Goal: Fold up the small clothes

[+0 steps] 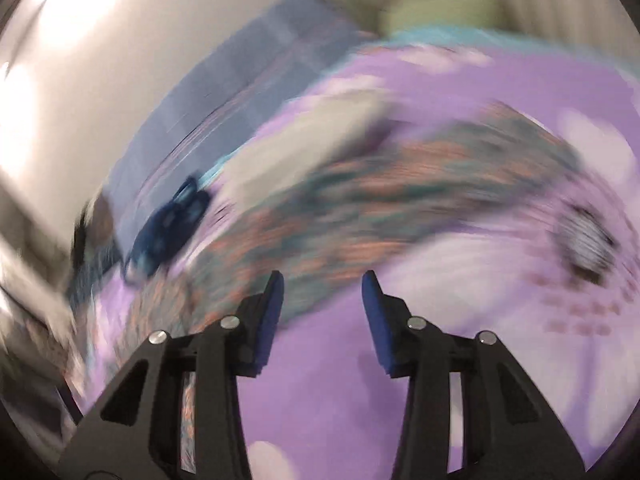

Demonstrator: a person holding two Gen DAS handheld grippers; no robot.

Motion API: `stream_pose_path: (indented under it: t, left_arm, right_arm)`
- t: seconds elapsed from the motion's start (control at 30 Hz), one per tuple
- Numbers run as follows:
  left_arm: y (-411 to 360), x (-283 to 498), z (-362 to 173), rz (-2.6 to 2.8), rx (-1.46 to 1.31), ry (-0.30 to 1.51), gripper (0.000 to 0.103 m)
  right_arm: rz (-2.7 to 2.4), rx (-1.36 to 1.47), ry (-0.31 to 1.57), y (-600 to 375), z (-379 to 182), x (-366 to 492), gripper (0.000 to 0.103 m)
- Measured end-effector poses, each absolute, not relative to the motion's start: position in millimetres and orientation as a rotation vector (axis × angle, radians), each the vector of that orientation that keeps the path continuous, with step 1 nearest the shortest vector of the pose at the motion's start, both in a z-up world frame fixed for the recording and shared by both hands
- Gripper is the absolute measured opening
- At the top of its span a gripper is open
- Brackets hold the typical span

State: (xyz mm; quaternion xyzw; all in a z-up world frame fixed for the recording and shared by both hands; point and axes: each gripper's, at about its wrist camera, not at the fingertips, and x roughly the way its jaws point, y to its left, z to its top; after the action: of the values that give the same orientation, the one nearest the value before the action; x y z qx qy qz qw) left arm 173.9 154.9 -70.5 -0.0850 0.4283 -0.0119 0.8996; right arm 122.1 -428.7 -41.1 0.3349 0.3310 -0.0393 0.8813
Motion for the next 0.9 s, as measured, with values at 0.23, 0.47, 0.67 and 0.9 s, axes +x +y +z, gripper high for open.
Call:
stream_pose_path:
  t: [0.23, 0.47, 0.67, 0.9]
  left_arm:
    - [108.3, 195.5, -59.0, -0.11, -0.131, 0.862, 0.075]
    - [94.4, 201.3, -75.4, -0.128, -0.106, 0.876, 0.076]
    - [92.3, 200.5, -89.0, -0.119, -0.088, 0.894, 0.077]
    - [104.7, 196.9, -86.6, -0.157, -0.171, 0.87, 0.077]
  right_arm:
    - [-0.161, 0.996, 0.585, -497.0, -73.3, 115.8, 0.043]
    - [-0.36, 1.162, 0.484, -528.2, -86.7, 134.0, 0.005]
    - [-0.169, 1.033, 0.449, -478.4, -52.0, 152.0, 0.006]
    - [0.285, 0.725, 0.5, -318.1, 9.5, 188.4, 0.006]
